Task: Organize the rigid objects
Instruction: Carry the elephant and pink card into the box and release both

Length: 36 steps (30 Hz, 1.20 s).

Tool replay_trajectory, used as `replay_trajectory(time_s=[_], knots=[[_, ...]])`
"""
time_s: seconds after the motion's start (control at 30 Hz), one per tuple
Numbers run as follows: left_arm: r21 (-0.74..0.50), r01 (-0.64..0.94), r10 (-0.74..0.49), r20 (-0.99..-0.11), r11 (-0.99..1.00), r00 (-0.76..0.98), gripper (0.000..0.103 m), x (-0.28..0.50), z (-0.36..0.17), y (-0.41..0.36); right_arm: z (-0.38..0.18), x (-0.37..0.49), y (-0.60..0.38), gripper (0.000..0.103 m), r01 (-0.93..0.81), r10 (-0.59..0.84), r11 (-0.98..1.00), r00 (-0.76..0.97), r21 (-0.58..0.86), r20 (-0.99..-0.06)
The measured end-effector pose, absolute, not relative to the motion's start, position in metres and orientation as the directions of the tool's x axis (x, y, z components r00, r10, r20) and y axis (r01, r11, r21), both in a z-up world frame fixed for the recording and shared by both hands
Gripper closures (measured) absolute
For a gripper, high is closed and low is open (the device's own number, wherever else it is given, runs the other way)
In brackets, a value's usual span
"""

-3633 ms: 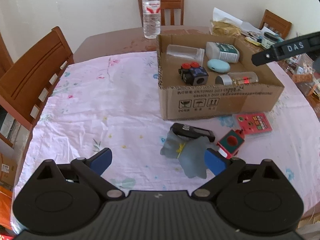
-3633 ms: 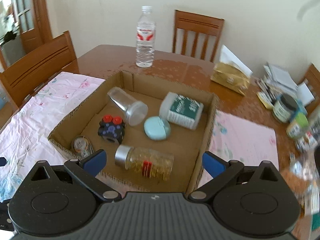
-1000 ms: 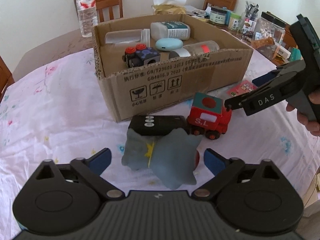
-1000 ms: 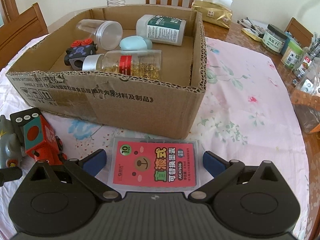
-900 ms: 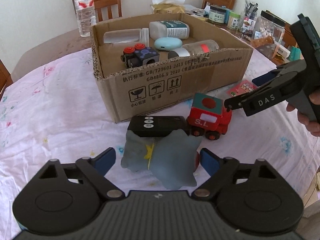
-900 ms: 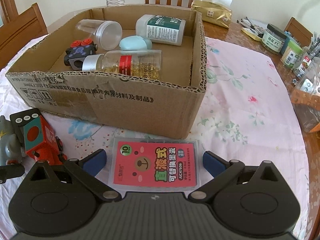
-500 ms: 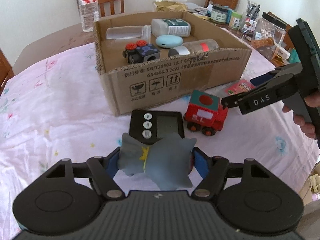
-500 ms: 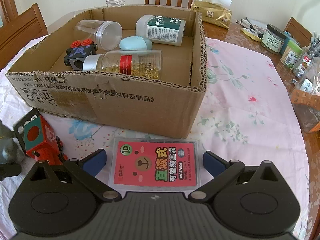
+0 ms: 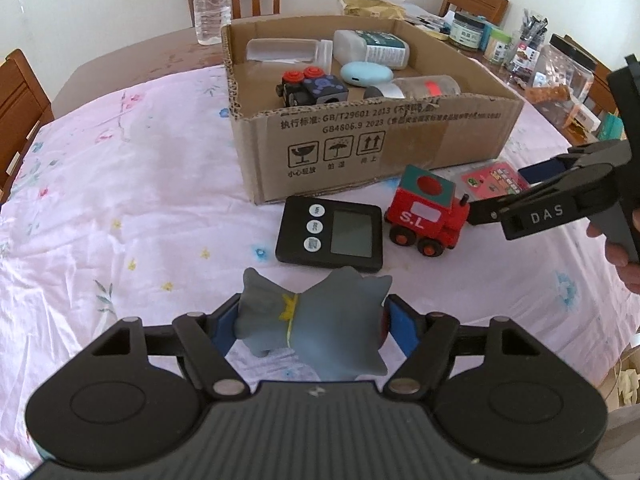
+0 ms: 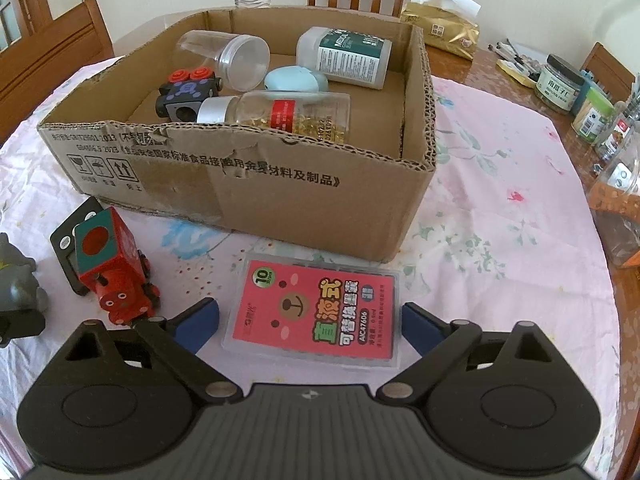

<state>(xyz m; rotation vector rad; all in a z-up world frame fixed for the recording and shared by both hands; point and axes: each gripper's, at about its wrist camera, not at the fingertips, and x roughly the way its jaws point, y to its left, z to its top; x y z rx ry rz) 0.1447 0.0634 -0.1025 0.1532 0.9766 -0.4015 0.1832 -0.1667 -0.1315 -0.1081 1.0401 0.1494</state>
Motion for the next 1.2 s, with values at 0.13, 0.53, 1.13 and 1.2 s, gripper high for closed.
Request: replay_trajectory(time_s=[0.13,0.53,1.13,1.2], knots=[[-0.047,0.397,-0.256,-0.832,0.917,0.492,0.028,0.146,-0.103,0.062,-0.131,0.186,-0.168,0.004,-0.158,0.075,0.988,0.491,-0.004,-0.868],[-0.045,0.408,-0.255,-0.840,0.912,0.478,0.020,0.145,-0.101,0.061,-0.130,0.193,-0.166,0.008,-0.135,0.055,0.991,0.483,-0.013,-0.874],[-0.042,0.436,-0.266,-0.843,0.899,0.467,0.031,0.147,-0.091,0.063,-0.121,0.189,-0.165,0.009,-0.174,0.072,0.985,0.469,-0.012,-0.880],[-0.042,0.443,-0.271,-0.841,0.896,0.468,0.031,0.147,-0.085,0.064,-0.115,0.187,-0.166,0.009,-0.190,0.082,0.982,0.468,-0.009,-0.880]])
